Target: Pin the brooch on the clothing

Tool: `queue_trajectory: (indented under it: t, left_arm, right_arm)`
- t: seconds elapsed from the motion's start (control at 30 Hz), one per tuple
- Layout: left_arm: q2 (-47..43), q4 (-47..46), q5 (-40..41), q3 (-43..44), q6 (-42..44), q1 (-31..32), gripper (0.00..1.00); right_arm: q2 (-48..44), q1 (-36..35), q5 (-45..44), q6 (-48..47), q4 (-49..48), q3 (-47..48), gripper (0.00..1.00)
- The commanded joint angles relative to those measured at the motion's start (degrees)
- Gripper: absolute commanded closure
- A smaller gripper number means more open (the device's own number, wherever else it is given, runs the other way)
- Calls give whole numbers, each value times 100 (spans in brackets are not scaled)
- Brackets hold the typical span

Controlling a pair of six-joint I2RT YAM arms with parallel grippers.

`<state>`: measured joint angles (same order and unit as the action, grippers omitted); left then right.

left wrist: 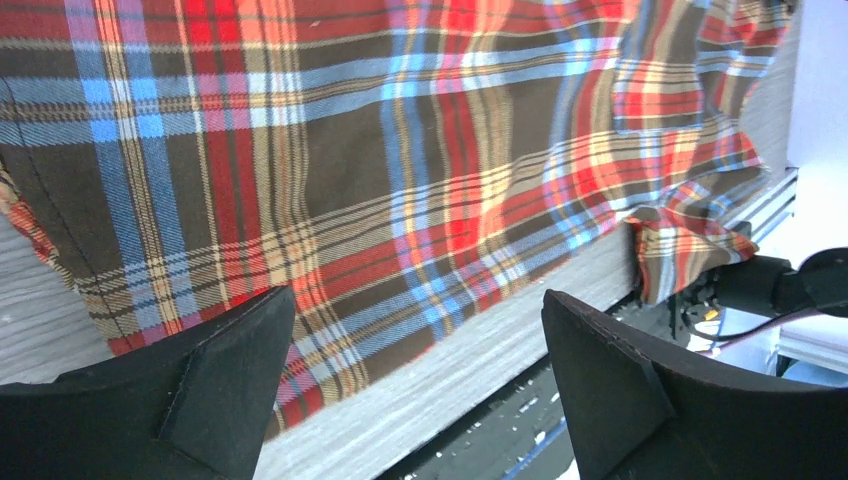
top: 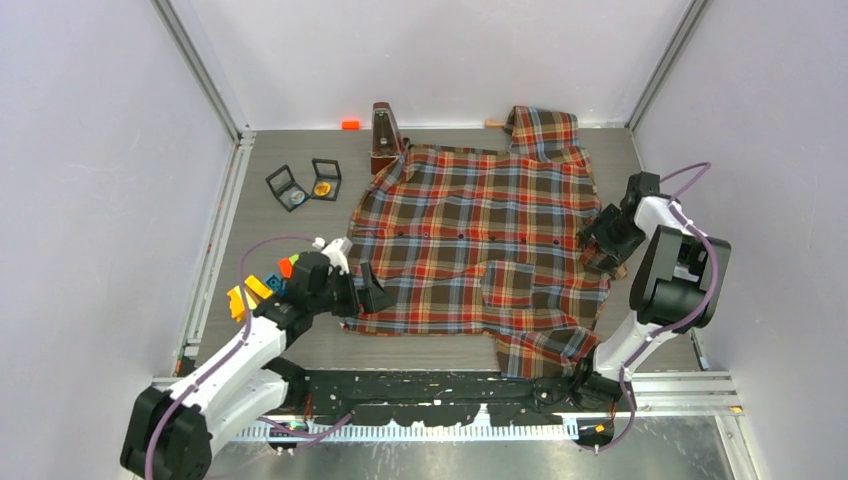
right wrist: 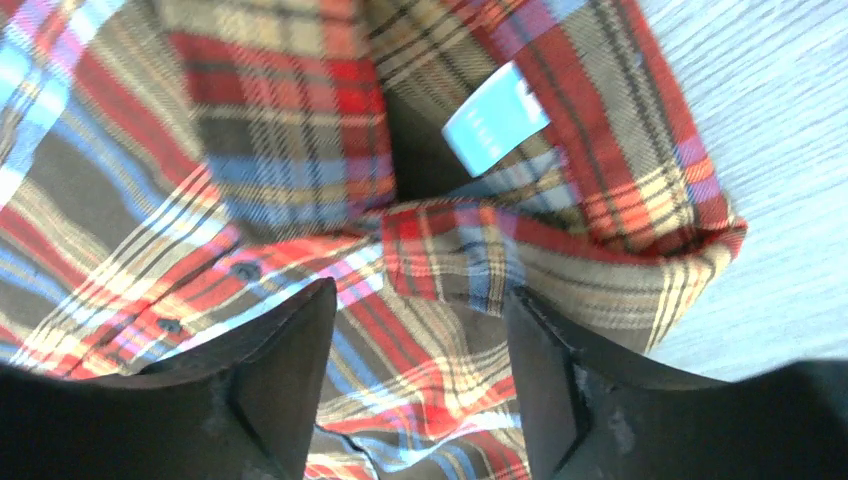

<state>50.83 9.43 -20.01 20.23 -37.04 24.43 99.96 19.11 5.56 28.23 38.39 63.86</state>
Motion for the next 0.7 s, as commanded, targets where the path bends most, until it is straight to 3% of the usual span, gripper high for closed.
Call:
queue_trajectory:
  t: [0.0, 0.1, 0.3, 0.47, 0.67]
  left_arm:
    - [-515, 1193, 87, 936, 341, 3, 1]
    - [-419, 1569, 31, 1649, 684, -128, 0]
    - [835, 1718, -731, 2726, 1171, -1164, 0]
    - [1688, 666, -742, 2970, 826, -1274, 0]
    - [2717, -1817, -934, 2370, -101, -1221, 5]
  right_arm:
    - [-804, -349, -267, -268, 328, 436, 29]
    - [-1284, -634, -55, -290, 402, 573, 26]
    - [-2028, -1329, 335, -175, 251, 488, 25]
    - [-2415, -1817, 586, 43, -218, 179, 25]
    - [-2351, -2563, 833, 349, -1028, -415, 27]
